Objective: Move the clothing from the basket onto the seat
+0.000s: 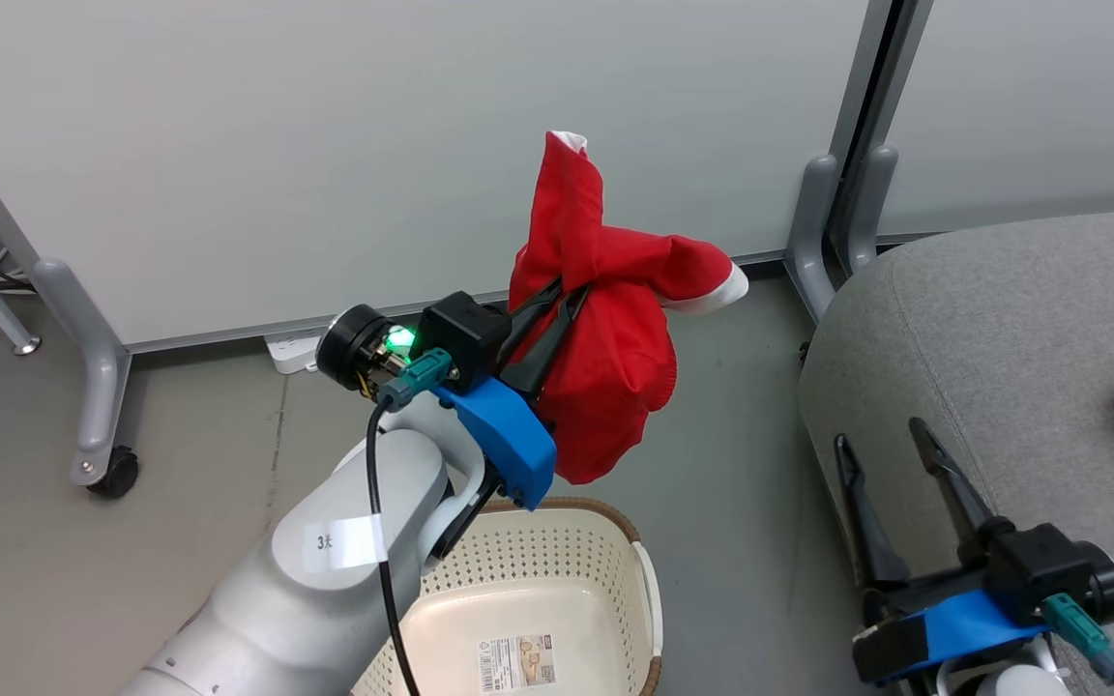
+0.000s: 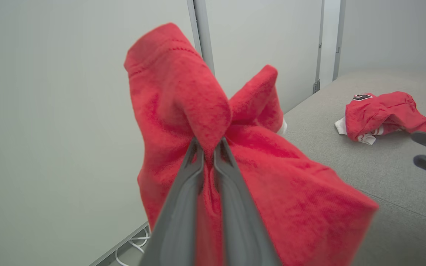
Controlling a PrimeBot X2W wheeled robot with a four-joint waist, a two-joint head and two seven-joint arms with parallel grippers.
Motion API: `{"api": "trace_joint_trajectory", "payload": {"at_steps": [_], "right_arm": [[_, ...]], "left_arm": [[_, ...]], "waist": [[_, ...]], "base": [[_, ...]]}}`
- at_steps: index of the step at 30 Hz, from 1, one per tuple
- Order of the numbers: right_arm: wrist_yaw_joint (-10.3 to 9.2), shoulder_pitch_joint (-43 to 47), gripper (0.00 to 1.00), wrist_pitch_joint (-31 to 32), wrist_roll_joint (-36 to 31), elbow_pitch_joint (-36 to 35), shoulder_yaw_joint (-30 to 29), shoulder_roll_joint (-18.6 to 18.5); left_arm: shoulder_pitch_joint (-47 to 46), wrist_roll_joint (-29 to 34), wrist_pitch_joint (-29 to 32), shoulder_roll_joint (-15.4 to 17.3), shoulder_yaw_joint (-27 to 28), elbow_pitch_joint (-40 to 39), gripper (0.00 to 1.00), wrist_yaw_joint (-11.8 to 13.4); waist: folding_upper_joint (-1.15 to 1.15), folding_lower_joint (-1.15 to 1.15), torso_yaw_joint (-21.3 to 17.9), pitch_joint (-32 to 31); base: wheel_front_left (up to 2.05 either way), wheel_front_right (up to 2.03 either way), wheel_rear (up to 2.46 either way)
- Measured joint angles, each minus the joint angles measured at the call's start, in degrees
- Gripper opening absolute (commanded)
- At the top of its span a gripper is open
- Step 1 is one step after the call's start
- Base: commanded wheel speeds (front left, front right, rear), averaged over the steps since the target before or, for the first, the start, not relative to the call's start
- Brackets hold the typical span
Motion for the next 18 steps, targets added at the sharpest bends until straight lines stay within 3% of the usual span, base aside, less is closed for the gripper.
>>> {"api": "trace_joint_trajectory", "payload": {"at_steps": [10, 18], "right_arm": [[0.0, -0.05, 1.0, 0.0, 1.78, 0.62, 6.42, 0.08], [0.0, -2.72, 1.0, 0.0, 3.3, 1.75, 15.92, 0.15]], "left_arm": [[0.12, -0.08, 0.13, 0.12, -0.53, -0.2, 0.0, 0.0], [0.04, -0.16, 0.14, 0.03, -1.02, -0.21, 0.0, 0.0]], "waist": [[0.0, 0.0, 0.32, 0.42], [0.0, 0.01, 0.44, 1.19]], "base": [[0.0, 0.0, 0.0], [0.0, 0.0, 0.0]]}}
